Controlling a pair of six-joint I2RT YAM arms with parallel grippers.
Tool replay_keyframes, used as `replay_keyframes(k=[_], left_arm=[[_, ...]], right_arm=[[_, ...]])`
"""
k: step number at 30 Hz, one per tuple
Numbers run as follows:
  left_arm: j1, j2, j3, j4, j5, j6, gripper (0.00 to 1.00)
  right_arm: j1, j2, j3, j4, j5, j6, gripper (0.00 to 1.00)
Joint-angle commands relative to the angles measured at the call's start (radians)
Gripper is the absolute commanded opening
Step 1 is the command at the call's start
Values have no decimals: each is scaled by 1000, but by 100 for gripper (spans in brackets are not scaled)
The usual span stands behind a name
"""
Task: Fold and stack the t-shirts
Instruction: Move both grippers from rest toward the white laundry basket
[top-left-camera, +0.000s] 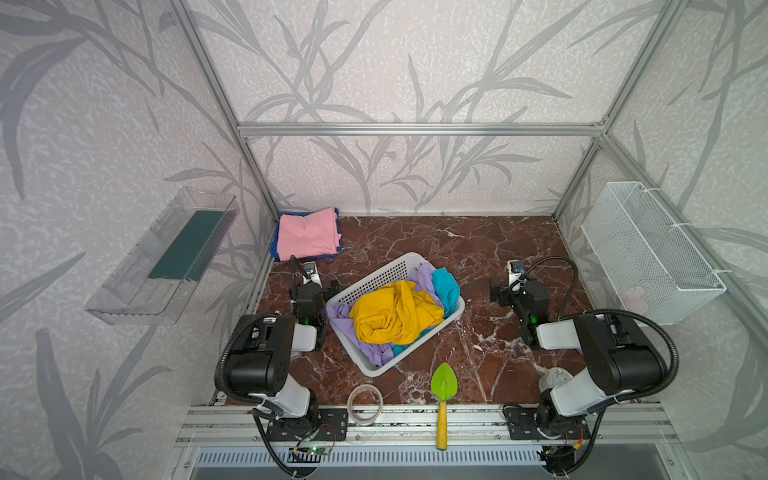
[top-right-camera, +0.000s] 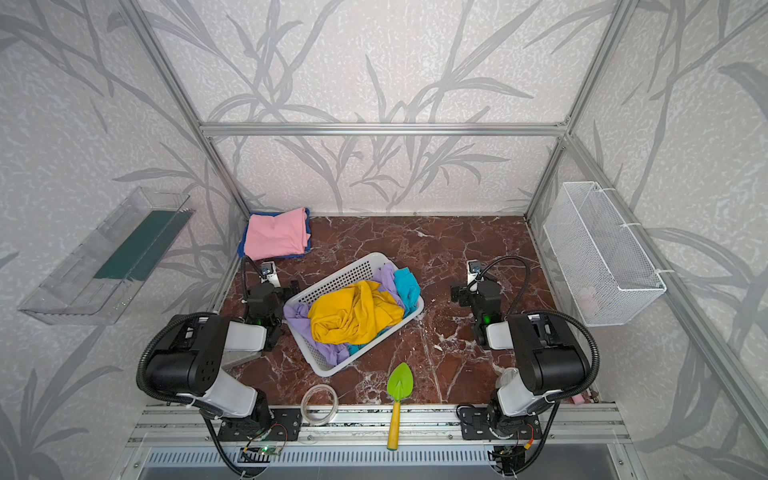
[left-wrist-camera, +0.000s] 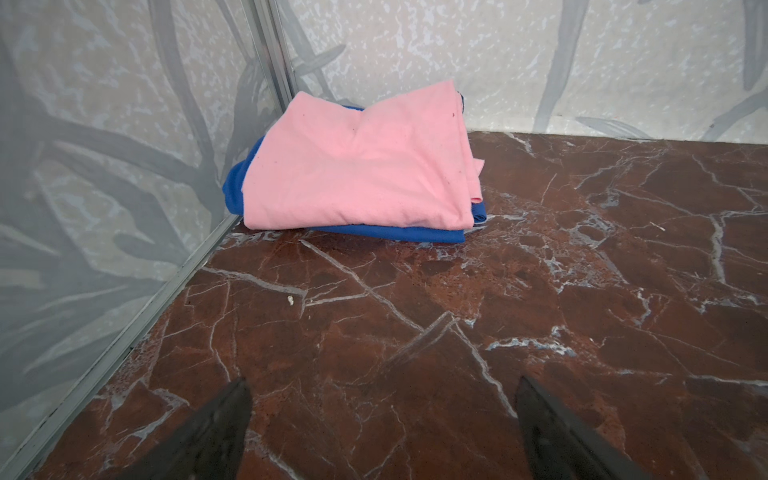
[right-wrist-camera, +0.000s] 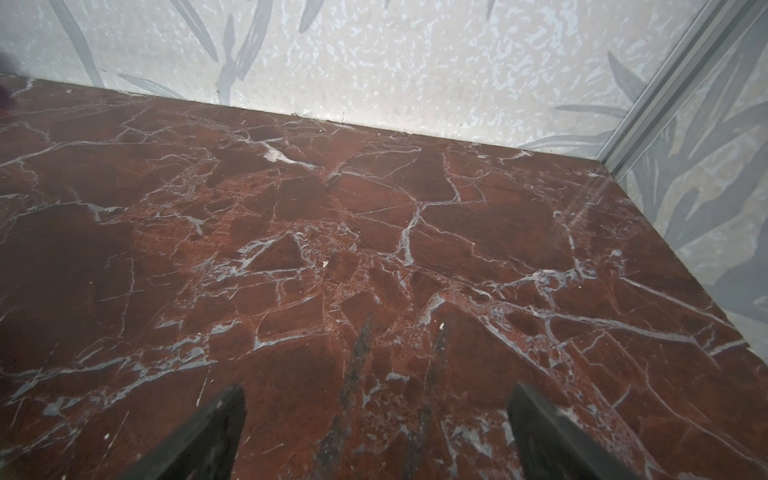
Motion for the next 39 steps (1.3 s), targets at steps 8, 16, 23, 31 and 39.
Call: replay_keyframes(k=[8,16,23,31,39], left_arm=[[-30,-187,98,-285,-170,-12,99],[-33,-322,603,-1355,-491,-608,99],[-33,-467,569,-1299,-89,-589,99],[-36,-482,586,-1474,4,-602,90],[-97,-478,473,-1519,72,-658,73]], right_arm=[[78,-318,85,-306,169,-3,99],[337,-465,376,-904,475,266,99],[551,-403,415,-1162,343,531,88],[644,-372,400,-1202,57,788,87],[643,-287,452,-1138,-12,827,86]])
